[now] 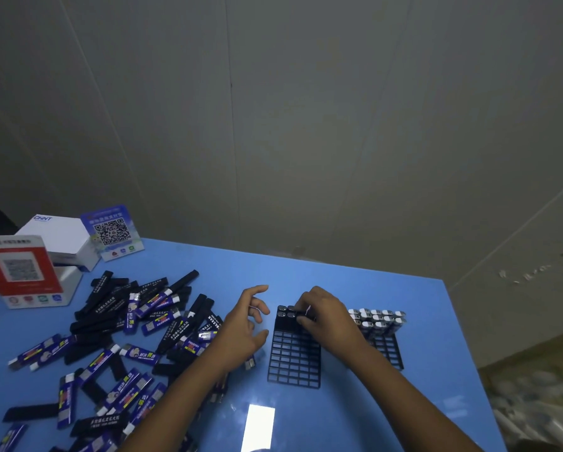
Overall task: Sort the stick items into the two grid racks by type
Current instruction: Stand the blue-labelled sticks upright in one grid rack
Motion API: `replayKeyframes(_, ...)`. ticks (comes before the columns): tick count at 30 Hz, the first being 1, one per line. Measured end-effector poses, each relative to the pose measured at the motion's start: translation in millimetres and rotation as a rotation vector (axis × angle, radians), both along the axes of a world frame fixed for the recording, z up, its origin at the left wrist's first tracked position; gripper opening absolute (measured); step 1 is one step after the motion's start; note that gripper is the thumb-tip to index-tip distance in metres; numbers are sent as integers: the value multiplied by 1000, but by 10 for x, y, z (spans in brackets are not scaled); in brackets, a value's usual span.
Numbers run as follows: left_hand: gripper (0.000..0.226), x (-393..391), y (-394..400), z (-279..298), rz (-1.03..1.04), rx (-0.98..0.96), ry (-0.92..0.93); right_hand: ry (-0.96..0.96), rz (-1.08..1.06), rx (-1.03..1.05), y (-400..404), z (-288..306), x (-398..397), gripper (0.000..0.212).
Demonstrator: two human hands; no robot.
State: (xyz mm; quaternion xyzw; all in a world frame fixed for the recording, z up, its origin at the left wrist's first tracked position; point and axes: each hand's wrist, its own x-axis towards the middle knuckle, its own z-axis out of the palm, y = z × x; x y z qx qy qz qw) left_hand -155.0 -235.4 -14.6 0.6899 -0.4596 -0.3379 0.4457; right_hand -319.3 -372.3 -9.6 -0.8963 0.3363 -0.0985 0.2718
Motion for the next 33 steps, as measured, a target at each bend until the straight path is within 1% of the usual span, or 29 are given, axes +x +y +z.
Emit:
replayKeyframes(3, 78, -18, -6, 52, -20, -13, 30, -114, -44, 165, 64, 66, 25, 11)
replayKeyframes(9, 75, -61, -47, 238, -2, -94, 81, -193, 2, 542, 250, 83, 39, 19)
replayKeyframes(13, 71, -83, -47, 411, 9, -150, 114, -265, 10, 712, 329, 108, 68, 26)
replayKeyframes(16, 69, -104, -20, 498, 25, -190, 144, -315, 27, 809, 379, 141, 86, 20)
replayKeyframes(19, 68, -124, 11, 545, 52, -206, 186, -345, 24, 834, 402, 159, 84, 18)
replayKeyframes(23, 67, -150, 41, 568, 70, -214, 226, -305, 68, 767, 429, 127, 93, 19)
replayKeyframes(26, 67, -169, 52, 563, 76, -211, 246, -296, 57, 754, 444, 113, 92, 18)
replayKeyframes(33, 61, -137, 62, 505, 95, -202, 281, -291, -1, 844, 419, 155, 7, 18)
